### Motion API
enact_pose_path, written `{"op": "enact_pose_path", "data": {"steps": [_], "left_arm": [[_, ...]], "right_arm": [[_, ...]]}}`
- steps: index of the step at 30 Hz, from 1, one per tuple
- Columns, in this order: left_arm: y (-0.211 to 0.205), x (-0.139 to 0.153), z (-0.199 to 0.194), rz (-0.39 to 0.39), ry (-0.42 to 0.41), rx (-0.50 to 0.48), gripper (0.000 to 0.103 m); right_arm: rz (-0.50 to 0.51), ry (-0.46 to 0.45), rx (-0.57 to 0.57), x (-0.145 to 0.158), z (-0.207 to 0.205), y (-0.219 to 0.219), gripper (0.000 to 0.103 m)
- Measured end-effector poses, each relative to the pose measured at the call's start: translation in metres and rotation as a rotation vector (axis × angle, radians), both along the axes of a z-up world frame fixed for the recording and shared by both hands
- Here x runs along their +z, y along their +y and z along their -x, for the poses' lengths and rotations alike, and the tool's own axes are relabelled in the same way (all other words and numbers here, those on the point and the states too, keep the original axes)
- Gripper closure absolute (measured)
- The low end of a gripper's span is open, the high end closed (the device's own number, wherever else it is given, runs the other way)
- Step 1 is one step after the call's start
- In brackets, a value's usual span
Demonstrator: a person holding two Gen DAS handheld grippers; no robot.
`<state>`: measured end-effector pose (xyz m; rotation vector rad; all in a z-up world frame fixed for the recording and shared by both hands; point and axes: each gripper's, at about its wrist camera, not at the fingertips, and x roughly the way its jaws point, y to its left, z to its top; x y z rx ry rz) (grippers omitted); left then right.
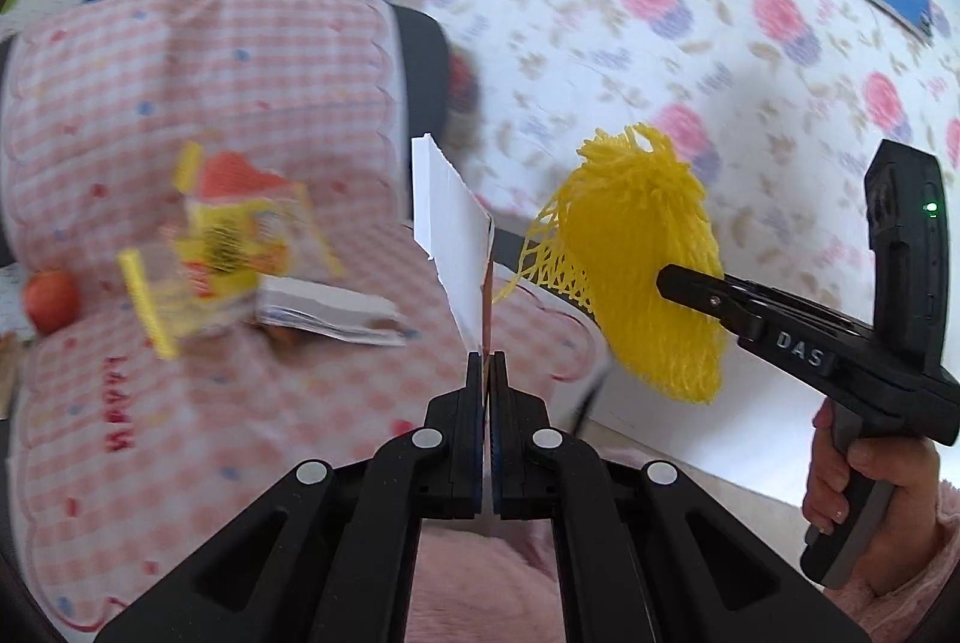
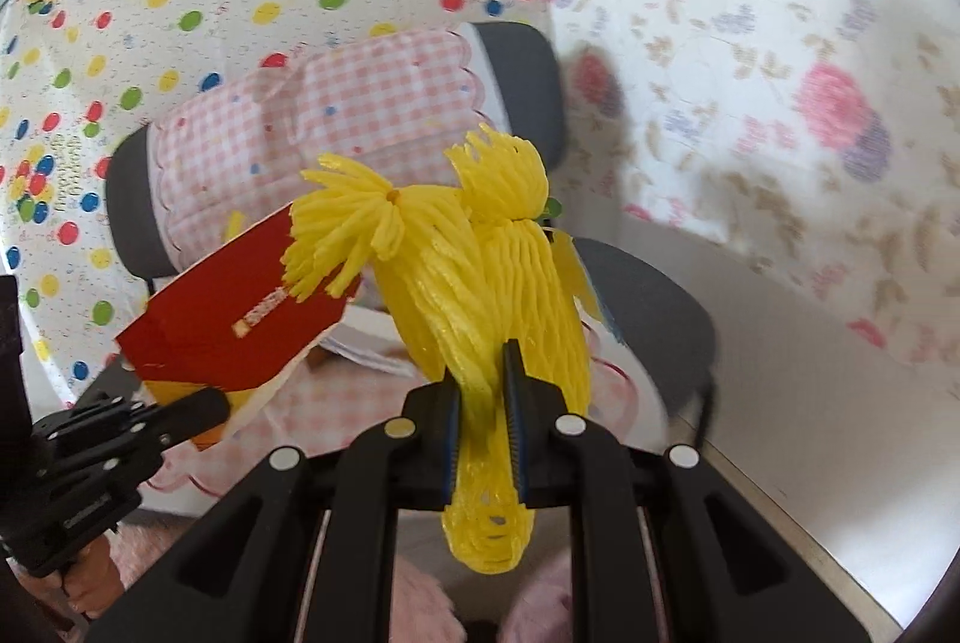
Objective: Collect trash
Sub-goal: 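Carry the white card and yellow net over the pink bin and open both tools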
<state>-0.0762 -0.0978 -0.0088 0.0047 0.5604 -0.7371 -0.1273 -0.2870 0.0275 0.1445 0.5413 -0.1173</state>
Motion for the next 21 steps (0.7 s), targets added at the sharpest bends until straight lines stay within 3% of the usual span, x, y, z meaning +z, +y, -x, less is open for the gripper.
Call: {"op": "enact_pose_path", "data": {"steps": [7,12,21], "left_arm": [[-0.048,-0.026,0.025,-0.033,0.045,-0.183,0.101],[-0.066,-0.048,0.037,-0.047,0.113,-0.262,0.101],[-0.102,-0.074,0.05,-0.118,0.161,-0.351,0.101]], "right_arm": [[-0.009,0.101,-0.101,-0.03,0.05,-0.021,0.09],[-0.026,0.167,-0.156,-0.054,0.079,-0.028,0.09],[-0.133,0.23,-0.233,-0.085,0.107,-0.054,0.089]]}}
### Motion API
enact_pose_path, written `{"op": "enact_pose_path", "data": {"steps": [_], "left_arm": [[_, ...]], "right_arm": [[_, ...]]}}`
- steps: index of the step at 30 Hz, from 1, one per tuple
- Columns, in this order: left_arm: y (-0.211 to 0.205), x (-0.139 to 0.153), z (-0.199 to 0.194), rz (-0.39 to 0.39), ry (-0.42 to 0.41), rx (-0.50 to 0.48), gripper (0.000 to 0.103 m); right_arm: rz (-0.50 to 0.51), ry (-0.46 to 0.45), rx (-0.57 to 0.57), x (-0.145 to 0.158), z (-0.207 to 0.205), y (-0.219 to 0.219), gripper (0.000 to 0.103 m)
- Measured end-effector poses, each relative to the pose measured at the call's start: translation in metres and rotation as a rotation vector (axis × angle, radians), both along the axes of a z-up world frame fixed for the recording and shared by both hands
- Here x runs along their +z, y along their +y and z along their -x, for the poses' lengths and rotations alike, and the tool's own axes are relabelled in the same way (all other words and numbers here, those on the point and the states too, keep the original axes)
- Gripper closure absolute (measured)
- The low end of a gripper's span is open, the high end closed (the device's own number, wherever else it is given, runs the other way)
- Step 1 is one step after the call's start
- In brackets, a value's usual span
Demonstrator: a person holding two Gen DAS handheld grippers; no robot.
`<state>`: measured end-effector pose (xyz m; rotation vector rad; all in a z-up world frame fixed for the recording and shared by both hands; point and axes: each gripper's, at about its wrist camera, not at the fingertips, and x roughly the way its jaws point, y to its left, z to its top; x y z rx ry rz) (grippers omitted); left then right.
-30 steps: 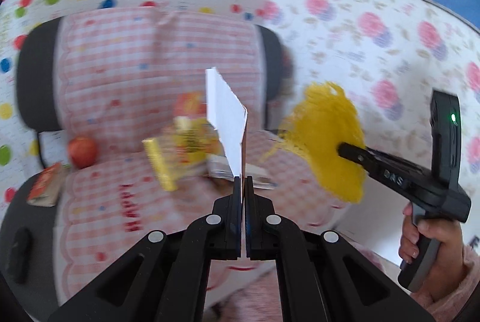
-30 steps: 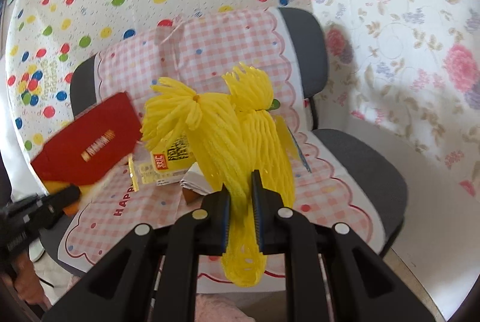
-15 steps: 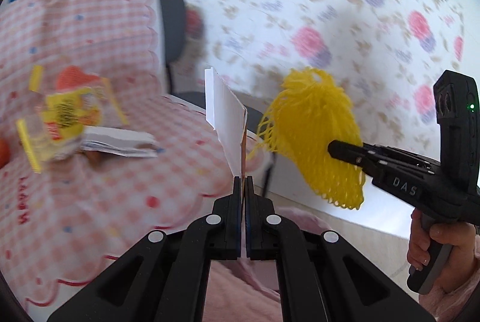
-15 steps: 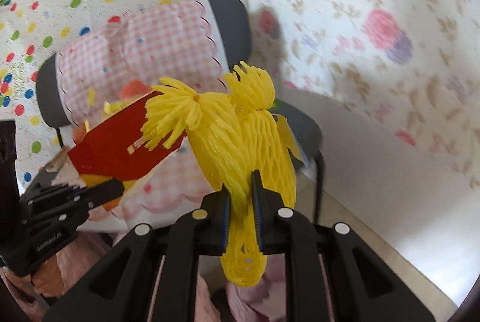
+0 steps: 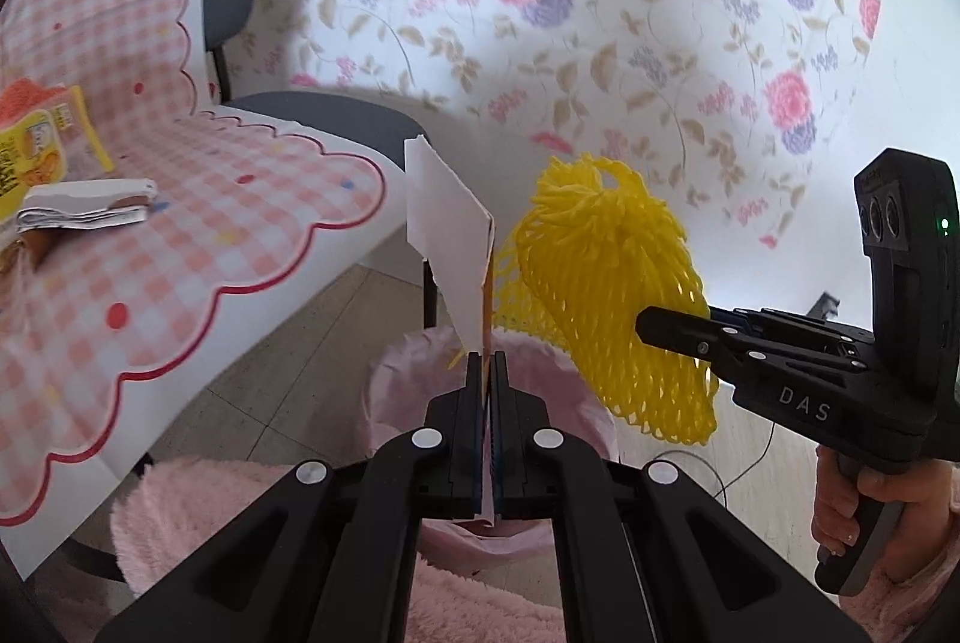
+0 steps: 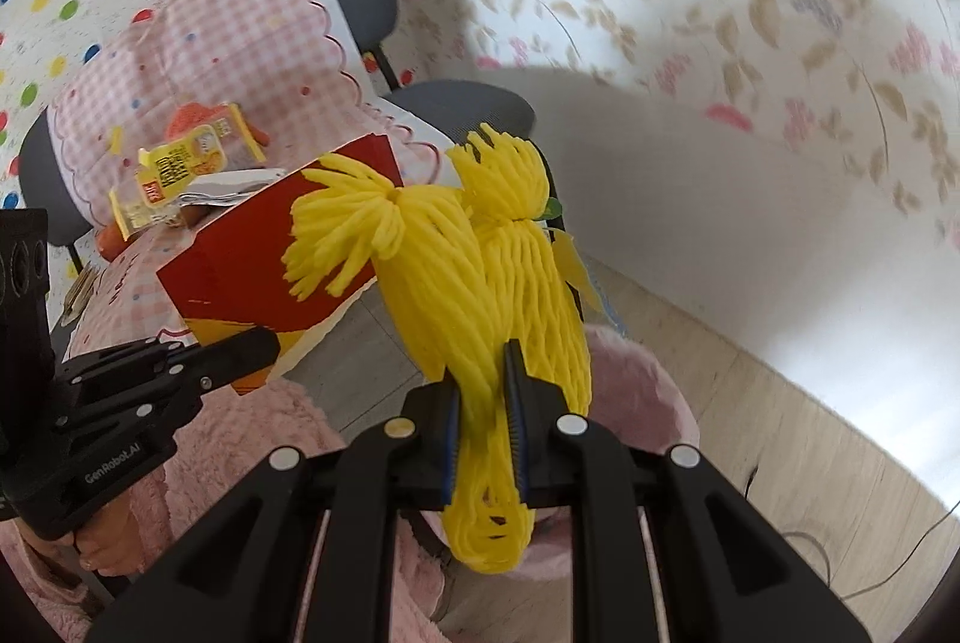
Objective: Collect trash
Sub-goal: 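Carry the white card and yellow net over the pink bin and open both tools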
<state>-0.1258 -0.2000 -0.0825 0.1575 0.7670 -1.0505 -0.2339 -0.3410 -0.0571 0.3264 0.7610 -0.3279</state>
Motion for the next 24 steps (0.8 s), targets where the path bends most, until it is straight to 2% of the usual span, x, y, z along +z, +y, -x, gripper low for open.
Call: {"op": "enact_pose_path", "data": {"steps": [9,12,13,14,15,17,21,24], "left_arm": [[-0.022,-0.014,-0.005,-0.05,0.005,-0.006,0.099],[-0.029,-0.017,-0.008,-0.057,0.013,-0.001,0.099],[-0.03,-0.018,-0.01,-0.06,0.018,0.003,0.099],[-0.031,-0.018,-0.012,-0.061,0.021,0.007,0.098],[-0.03,-0.018,-0.013,-0.059,0.024,0.012,0.096],[-0.025,-0.016,-0.015,-0.053,0.019,0.028,0.092],[-0.015,-0.008,-0.021,-0.038,-0.006,0.075,0.066],[-0.003,0.0,-0.026,-0.017,-0.025,0.121,0.063]], "right_arm": [[-0.062,0.028,-0.025,-0.022,-0.004,-0.02,0.088],[-0.064,0.038,-0.034,-0.027,-0.007,-0.026,0.081],[-0.066,0.042,-0.038,-0.029,-0.008,-0.028,0.075],[-0.068,0.048,-0.04,-0.031,-0.009,-0.03,0.064],[-0.07,0.049,-0.038,-0.032,-0.01,-0.031,0.06],[-0.067,0.052,-0.042,-0.033,-0.01,-0.032,0.059],[-0.048,0.038,-0.042,-0.027,-0.01,-0.031,0.056],[-0.018,0.013,-0.046,-0.017,-0.009,-0.029,0.056]]}}
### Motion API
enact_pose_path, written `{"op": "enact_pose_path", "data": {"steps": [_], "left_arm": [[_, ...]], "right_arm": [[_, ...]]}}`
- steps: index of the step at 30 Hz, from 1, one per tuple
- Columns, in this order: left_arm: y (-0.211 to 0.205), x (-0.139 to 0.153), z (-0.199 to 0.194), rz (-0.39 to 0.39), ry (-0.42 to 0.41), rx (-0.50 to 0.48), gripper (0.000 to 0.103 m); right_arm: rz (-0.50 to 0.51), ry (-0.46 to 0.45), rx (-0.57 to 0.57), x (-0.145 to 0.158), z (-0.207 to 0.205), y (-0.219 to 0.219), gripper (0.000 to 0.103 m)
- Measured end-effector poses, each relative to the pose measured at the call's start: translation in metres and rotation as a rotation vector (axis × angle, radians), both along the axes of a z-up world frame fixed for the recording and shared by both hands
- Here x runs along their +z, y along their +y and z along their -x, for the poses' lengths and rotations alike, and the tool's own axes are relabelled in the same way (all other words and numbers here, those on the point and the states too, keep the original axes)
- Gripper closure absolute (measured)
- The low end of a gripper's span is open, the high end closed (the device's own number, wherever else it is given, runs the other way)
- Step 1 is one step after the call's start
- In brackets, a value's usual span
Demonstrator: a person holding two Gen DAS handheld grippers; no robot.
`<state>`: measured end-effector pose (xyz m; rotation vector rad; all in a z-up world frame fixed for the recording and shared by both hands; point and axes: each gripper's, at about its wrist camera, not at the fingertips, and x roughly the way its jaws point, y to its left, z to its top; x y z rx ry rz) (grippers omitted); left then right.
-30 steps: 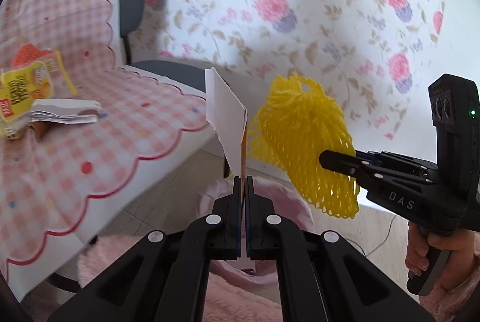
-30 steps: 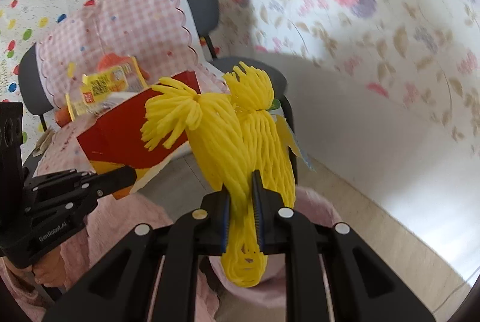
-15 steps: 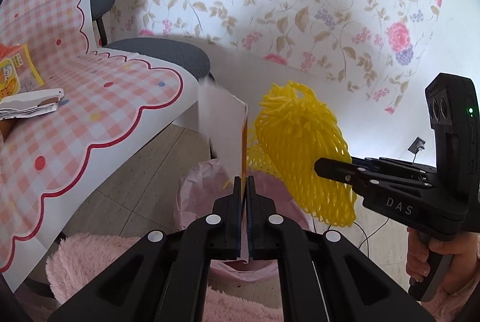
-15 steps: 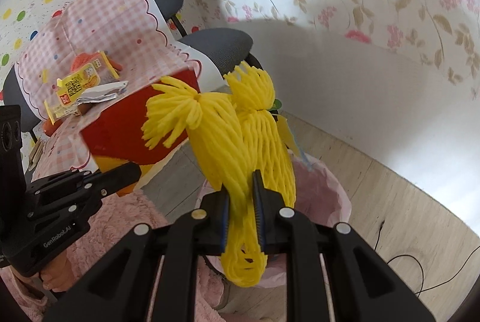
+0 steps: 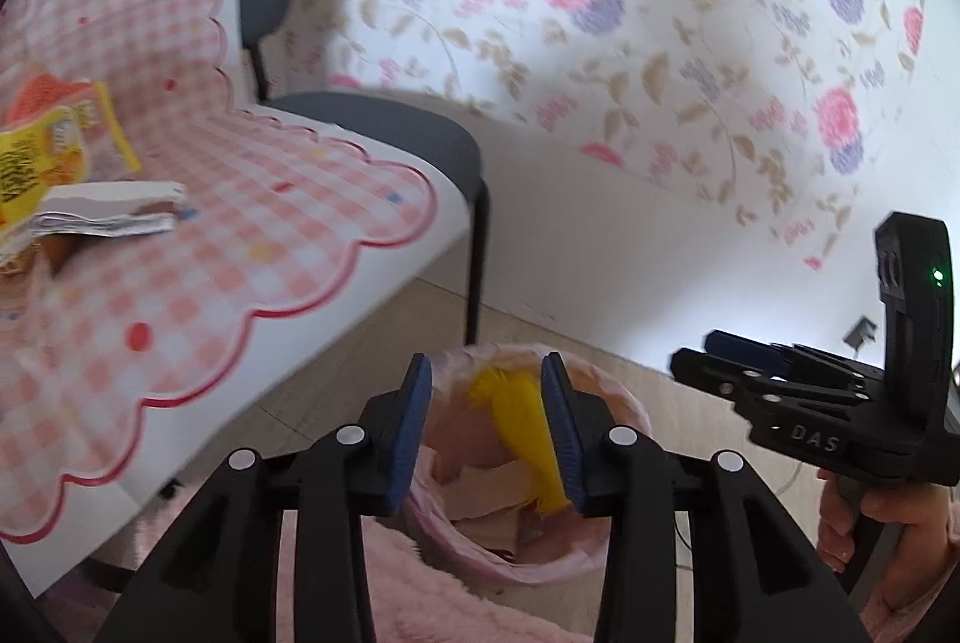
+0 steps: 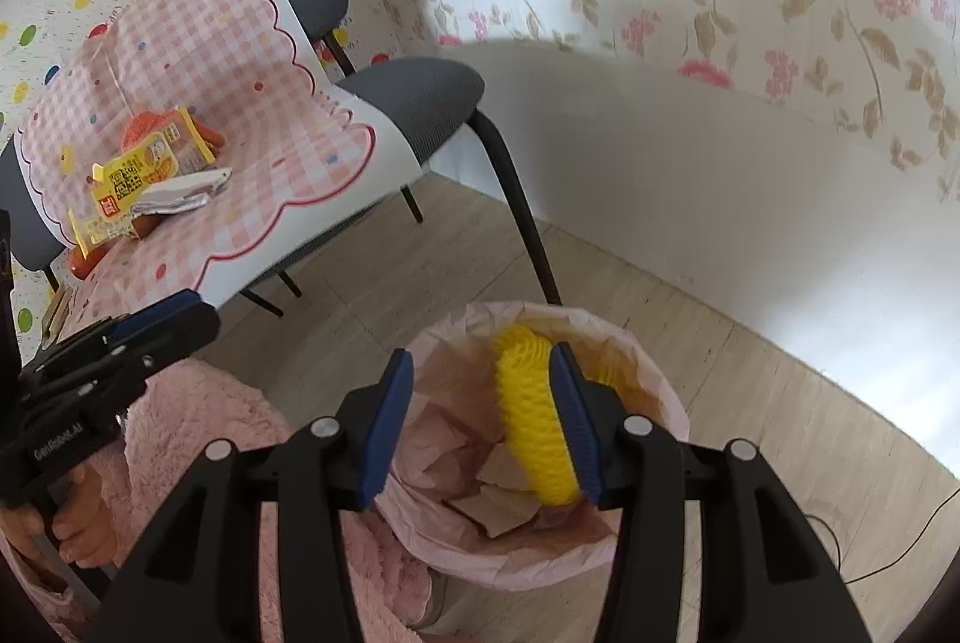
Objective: Collect trash
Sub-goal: 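Carry the white card and yellow net over the pink bin and open both tools, then move both open tools back toward the chair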
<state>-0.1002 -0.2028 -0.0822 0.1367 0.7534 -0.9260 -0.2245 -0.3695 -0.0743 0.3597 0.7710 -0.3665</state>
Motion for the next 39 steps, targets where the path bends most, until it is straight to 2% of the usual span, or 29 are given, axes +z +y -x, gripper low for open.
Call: {"op": "enact_pose_path", "data": {"steps": [8,10,15,19,29,33,39], "left_arm": [[0.03,0.016,-0.011,0.022,-0.02,0.096,0.062],[0.039,0.019,-0.013,0.024,-0.022,0.121,0.056],[0.066,0.026,-0.018,0.025,-0.044,0.209,0.052],[0.088,0.029,-0.026,0.024,-0.063,0.286,0.04],[0.153,0.038,-0.054,-0.013,-0.115,0.507,0.04],[0.179,0.039,-0.068,-0.025,-0.132,0.604,0.03],[0.199,0.036,-0.088,-0.053,-0.122,0.695,0.029]], "right_arm": [[0.039,-0.039,0.013,0.02,-0.004,0.007,0.056],[0.043,-0.048,0.034,0.025,-0.01,0.011,0.056],[0.06,-0.074,0.106,0.038,-0.031,0.029,0.056],[0.063,-0.092,0.184,0.043,-0.057,0.047,0.056],[0.076,-0.104,0.386,0.042,-0.128,0.103,0.056],[0.086,-0.095,0.455,0.04,-0.155,0.123,0.056],[0.113,-0.082,0.547,0.031,-0.196,0.148,0.056]]}}
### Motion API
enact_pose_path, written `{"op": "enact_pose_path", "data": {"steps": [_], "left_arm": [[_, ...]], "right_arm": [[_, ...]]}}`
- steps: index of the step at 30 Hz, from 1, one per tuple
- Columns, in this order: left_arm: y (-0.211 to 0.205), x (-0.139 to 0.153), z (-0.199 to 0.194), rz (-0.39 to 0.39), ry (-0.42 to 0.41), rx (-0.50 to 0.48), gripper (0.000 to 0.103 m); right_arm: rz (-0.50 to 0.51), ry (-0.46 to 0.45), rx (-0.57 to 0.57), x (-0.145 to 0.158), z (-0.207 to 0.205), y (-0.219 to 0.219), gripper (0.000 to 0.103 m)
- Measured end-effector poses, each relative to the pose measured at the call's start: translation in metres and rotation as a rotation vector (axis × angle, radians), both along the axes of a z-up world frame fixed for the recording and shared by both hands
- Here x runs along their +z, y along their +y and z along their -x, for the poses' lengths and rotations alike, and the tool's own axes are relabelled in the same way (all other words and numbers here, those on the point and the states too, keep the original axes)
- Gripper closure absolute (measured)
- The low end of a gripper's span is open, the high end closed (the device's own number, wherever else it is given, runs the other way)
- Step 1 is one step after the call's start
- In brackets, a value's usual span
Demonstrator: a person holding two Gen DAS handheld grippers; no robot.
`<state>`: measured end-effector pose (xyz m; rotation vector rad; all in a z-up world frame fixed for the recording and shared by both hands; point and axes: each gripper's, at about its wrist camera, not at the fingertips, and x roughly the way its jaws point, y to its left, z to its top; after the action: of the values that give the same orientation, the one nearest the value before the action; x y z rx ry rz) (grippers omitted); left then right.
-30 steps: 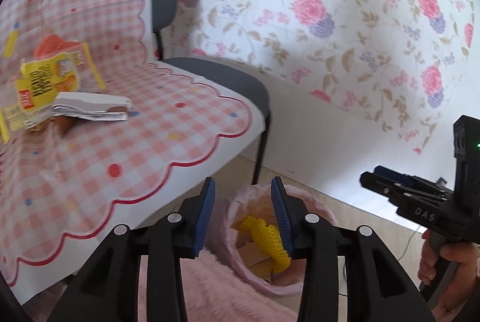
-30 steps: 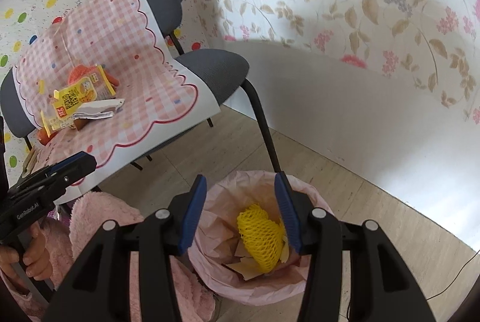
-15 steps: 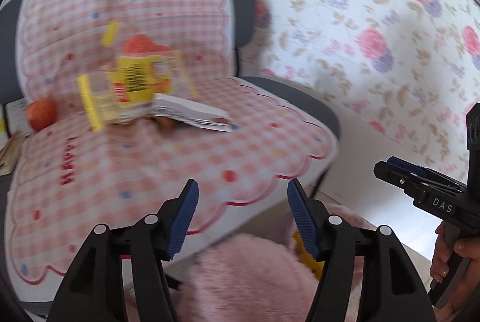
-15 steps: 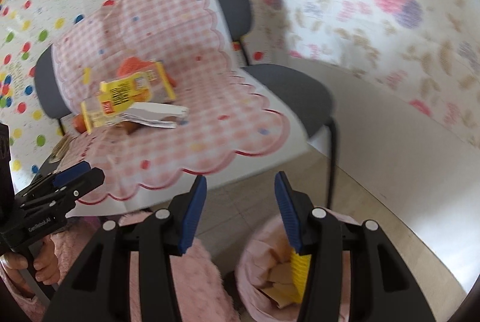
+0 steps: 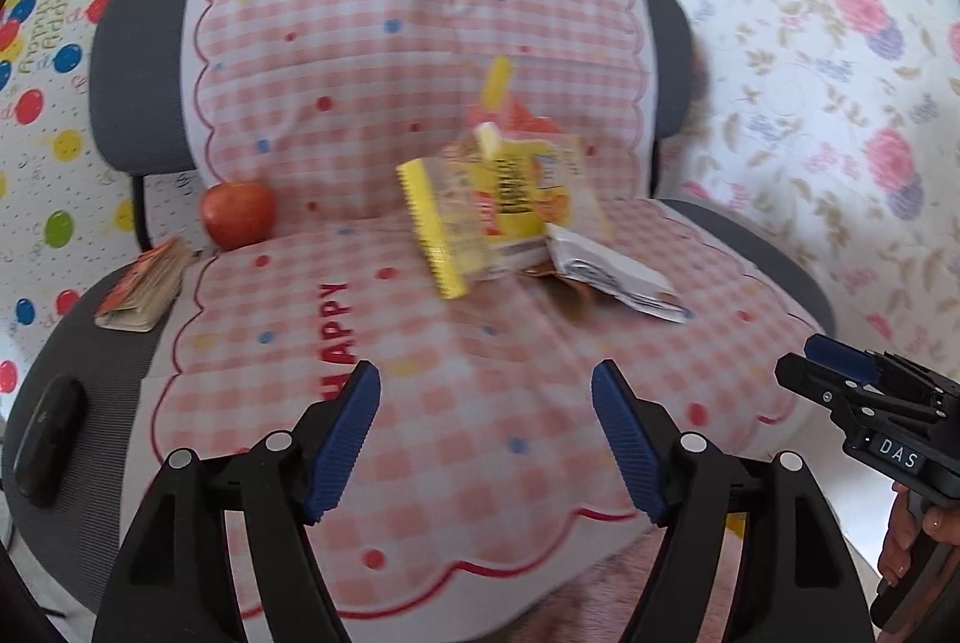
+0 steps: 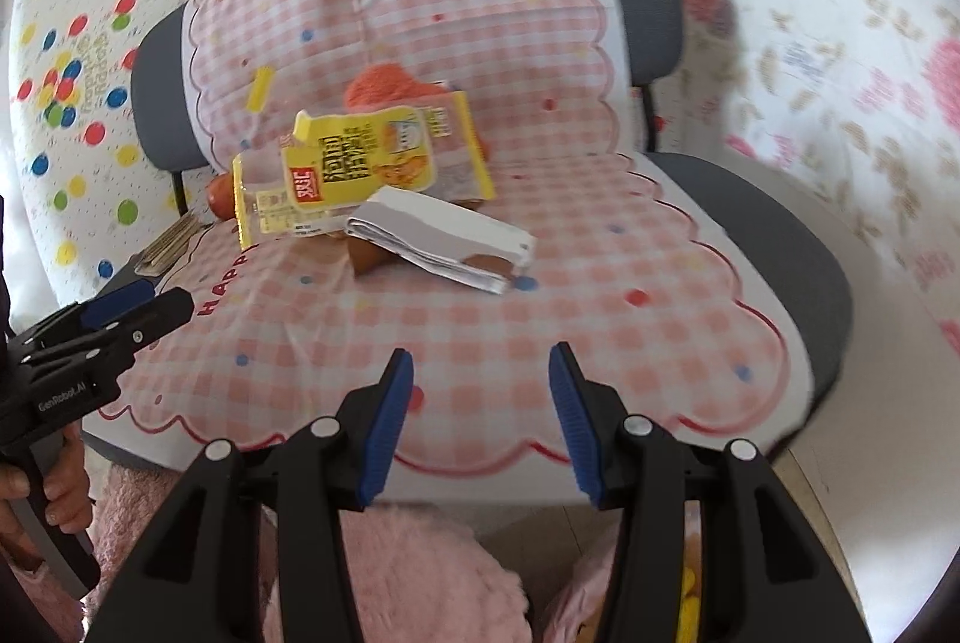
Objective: Collect trash
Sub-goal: 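Move both open tools back toward the chair, then grasp the white folded paper with the right tool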
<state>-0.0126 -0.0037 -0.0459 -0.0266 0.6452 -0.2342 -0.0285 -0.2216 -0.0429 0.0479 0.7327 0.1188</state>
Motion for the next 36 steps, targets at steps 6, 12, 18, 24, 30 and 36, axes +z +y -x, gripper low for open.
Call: {"op": "enact_pose_path", "data": {"steps": [6,12,18,24,30,36], "left_arm": [[0.008,-0.005,-0.019,-0.031,0.004,0.054,0.029],[0.017,-0.012,-0.043,-0.015,0.025,0.11,0.029],[0.021,-0.016,-0.057,-0.005,0.045,0.126,0.029],[0.026,-0.02,-0.064,0.003,0.058,0.146,0.029],[0.03,-0.016,-0.056,0.001,0.05,0.139,0.029],[0.028,-0.01,-0.048,0.011,0.038,0.112,0.029]], "right_arm": [[0.079,0.011,0.056,-0.013,-0.044,0.018,0.052],[0.134,0.033,0.116,-0.028,-0.077,0.032,0.048],[0.222,0.028,0.151,-0.037,-0.101,0.046,0.048],[0.269,0.006,0.165,-0.039,-0.12,0.057,0.051],[0.274,-0.041,0.189,-0.022,-0.119,0.056,0.089],[0.088,-0.117,0.114,0.027,-0.087,0.016,0.1]]}}
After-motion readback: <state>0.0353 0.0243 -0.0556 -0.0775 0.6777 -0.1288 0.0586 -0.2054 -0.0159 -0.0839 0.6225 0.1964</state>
